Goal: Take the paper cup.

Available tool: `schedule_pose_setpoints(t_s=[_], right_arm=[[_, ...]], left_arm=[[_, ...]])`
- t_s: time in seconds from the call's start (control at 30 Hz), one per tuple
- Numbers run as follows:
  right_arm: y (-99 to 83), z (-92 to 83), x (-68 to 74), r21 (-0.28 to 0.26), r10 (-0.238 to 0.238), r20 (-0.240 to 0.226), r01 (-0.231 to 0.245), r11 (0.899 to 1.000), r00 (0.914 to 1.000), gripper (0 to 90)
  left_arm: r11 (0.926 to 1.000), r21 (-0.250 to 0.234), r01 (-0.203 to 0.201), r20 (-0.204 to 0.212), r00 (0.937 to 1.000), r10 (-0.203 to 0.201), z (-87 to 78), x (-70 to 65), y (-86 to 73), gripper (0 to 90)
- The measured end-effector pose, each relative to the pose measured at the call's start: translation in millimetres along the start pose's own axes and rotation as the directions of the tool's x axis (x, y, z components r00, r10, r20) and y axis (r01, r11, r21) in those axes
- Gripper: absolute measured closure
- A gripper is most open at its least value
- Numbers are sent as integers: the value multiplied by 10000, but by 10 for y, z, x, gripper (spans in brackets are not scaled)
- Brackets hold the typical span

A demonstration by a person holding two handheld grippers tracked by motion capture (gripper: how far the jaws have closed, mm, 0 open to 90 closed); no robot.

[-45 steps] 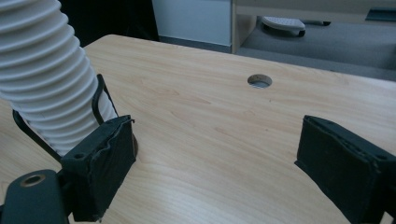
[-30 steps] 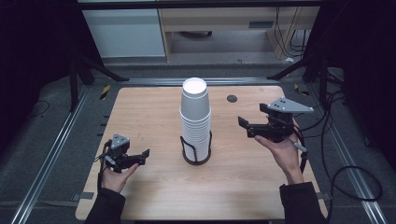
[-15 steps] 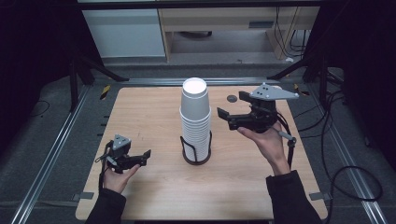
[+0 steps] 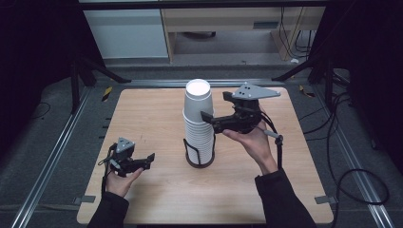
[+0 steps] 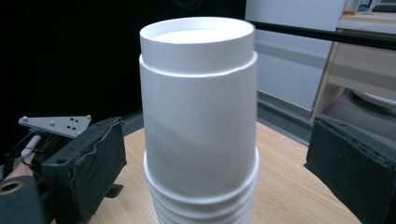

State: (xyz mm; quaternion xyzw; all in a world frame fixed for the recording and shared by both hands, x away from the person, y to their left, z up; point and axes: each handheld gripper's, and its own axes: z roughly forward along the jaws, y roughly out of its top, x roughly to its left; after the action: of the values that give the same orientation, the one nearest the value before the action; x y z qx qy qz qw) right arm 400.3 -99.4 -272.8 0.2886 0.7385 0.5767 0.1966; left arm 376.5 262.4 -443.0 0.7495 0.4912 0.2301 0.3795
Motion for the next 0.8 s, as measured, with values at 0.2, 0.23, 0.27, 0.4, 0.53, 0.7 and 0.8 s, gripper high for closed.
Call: schedule_pose_setpoints(t_s=[0.2, 0.23, 0.27, 0.4, 0.53, 0.7, 0.8], right_arm=[[-12, 195, 45, 310, -265, 136, 261, 9992, 9996, 39], [-12, 195, 45, 310, -265, 136, 261, 9992, 9996, 39], [-15, 222, 49, 343, -206, 148, 201, 9992, 9997, 37], [-32, 323, 60, 398, -108, 58, 106, 9992, 9999, 36], [-55, 403, 72, 468, -98, 79, 94, 9989, 9999, 36], [-92, 510, 51, 577, 65, 111, -71, 9983, 9999, 36], [-113, 552, 39, 610, 147, 101, -153, 9980, 9998, 39]], left_arm=[[10000, 3, -7, 35, 10000, 7, 4, -2, 3, 122], [10000, 3, -7, 35, 10000, 7, 4, -2, 3, 121], [10000, -2, -9, 28, 10000, 9, 3, -2, 3, 121], [10000, -4, 17, 39, 10000, -17, 4, 0, 3, 122], [10000, 3, -3, 26, 10000, 3, 3, -1, 2, 121], [10000, 22, 5, 42, 10000, -5, 5, -4, 1, 122], [10000, 53, -1, 56, 10000, 1, 11, -7, 0, 122]])
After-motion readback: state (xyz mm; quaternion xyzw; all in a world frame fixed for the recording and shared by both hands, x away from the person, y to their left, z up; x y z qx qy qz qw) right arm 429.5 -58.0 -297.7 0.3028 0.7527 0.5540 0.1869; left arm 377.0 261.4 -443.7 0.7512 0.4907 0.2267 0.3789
